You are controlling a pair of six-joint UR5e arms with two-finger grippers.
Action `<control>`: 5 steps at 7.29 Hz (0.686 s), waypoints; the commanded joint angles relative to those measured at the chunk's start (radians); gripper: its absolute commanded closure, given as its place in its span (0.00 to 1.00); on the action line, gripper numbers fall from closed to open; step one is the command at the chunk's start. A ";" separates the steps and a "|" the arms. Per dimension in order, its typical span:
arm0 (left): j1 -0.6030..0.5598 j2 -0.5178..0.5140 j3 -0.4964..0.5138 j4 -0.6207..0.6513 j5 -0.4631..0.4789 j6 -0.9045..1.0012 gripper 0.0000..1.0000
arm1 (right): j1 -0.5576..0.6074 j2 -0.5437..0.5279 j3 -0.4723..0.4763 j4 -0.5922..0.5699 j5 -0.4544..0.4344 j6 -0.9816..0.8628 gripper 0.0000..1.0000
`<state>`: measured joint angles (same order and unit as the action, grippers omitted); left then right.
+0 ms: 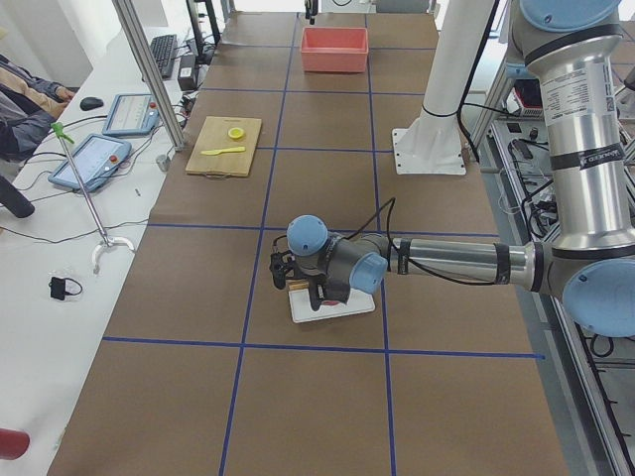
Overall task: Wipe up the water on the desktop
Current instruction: 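Reach the left gripper to the grey cloth on the white tray and grasp it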
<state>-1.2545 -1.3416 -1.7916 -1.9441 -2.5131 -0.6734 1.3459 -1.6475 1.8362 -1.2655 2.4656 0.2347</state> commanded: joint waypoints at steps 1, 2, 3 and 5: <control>0.000 0.019 -0.018 -0.001 -0.001 0.000 0.75 | -0.001 0.000 0.000 -0.002 0.001 0.000 0.00; 0.000 0.019 -0.021 -0.001 -0.001 0.000 0.56 | -0.001 0.000 0.000 0.000 0.001 0.000 0.00; -0.002 0.019 -0.020 -0.001 -0.001 0.000 0.52 | -0.001 -0.002 0.000 0.000 0.001 0.000 0.00; 0.000 0.021 -0.017 -0.001 -0.001 0.000 0.70 | -0.001 -0.002 -0.002 0.000 0.001 0.000 0.00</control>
<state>-1.2553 -1.3220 -1.8101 -1.9457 -2.5142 -0.6734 1.3453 -1.6488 1.8357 -1.2656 2.4666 0.2347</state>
